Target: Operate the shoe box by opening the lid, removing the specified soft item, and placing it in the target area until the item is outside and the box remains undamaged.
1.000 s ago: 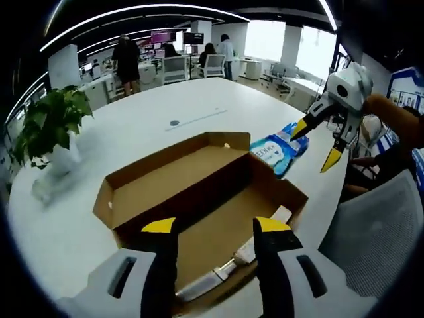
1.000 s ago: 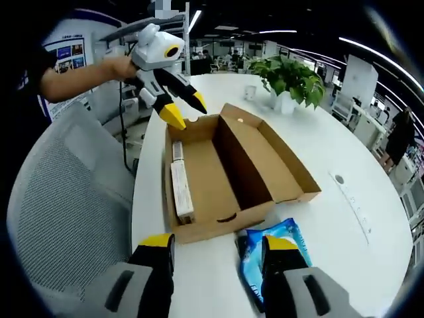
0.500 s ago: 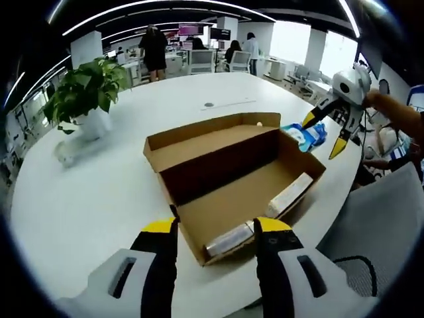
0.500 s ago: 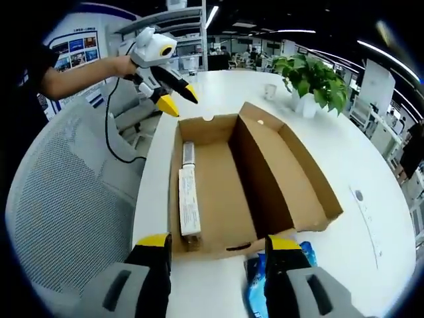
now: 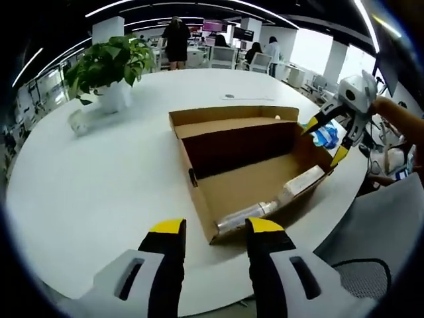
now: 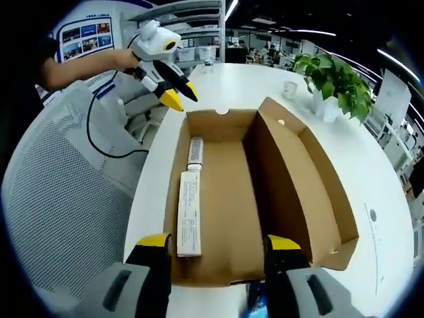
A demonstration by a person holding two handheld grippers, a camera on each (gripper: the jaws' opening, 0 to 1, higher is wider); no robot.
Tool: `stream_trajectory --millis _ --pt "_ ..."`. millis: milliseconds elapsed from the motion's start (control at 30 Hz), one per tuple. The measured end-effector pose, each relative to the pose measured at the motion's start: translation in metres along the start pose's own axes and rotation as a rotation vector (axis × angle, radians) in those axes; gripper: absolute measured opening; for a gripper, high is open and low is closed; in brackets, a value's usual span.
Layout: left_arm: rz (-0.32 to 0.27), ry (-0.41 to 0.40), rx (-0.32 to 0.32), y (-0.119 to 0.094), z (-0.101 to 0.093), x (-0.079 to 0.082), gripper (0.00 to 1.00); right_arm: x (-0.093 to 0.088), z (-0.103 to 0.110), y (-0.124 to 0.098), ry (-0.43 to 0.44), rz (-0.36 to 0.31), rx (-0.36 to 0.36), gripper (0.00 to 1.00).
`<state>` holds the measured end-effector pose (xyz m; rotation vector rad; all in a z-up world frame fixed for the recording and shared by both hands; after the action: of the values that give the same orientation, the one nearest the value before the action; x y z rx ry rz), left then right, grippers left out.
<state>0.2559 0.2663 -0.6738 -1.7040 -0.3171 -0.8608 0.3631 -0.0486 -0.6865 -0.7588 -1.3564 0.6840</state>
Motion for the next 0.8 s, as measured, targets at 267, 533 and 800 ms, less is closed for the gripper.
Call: stream_trajectory --millis 267,533,800 --pt "-0.018 -0.072 0.018 0.0 0.003 -0.004 0.27 0.007 -0.003 0.021 -0.015 0.018 0.044 0.54" --pt "-0.018 -0.145 0.031 0.004 0.007 -0.006 0.17 0.011 -0.003 0.043 -0.014 0.04 0.093 0.49" --pt "-0.008 -0.193 0.031 0.014 0.004 -0.012 0.07 0.016 -0.004 0.047 0.0 0.024 0.116 0.5"
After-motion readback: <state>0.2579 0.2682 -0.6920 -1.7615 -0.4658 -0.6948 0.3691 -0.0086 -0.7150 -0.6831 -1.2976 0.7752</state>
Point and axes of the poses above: the point that each gripper's makers call its tool centre point, and the gripper's own axes: y roughly forward along the fingers, z roughly to its left, x roughly out of its top, the point moved 10 cm from there along -y, roughly backward along the fingers, and after that the axes turned 4 degrees about y, right-handed, at the moved point
